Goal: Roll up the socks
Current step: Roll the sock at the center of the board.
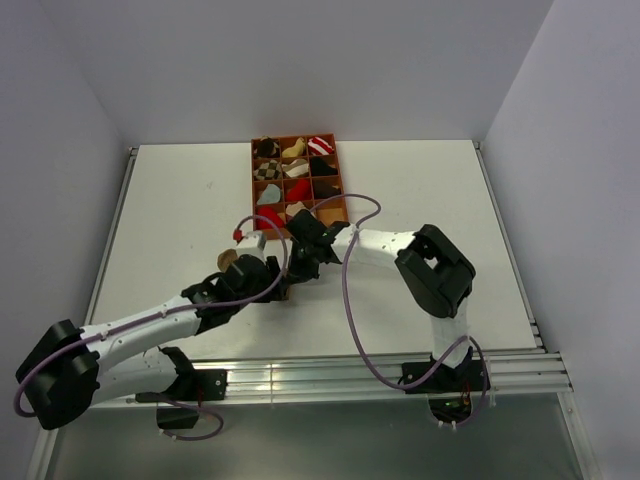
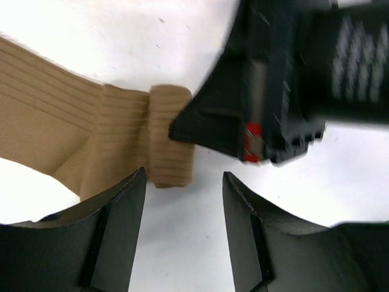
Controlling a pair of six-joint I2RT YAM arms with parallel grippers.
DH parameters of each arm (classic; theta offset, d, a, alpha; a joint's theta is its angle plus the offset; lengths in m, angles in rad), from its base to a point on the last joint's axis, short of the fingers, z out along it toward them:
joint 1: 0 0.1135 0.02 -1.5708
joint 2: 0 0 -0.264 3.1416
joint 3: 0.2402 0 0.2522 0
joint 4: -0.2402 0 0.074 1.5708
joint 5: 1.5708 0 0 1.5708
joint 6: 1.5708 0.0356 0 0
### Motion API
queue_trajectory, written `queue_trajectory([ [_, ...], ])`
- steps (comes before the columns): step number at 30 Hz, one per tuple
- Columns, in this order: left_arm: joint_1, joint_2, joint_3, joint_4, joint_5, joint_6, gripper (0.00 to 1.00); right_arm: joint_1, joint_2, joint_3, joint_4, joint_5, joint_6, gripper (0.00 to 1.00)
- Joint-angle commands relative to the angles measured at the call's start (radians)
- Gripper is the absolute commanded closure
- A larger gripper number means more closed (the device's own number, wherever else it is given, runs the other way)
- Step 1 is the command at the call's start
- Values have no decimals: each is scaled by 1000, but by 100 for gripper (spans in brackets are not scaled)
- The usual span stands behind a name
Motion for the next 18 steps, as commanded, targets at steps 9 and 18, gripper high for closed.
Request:
queue_trajectory([
  [9, -219, 155, 73, 32, -266, 100, 42, 5, 59, 60, -193, 41, -27, 100],
  [18, -298, 282, 147, 32, -396, 157, 42, 5, 77, 67, -189, 9, -33, 100],
])
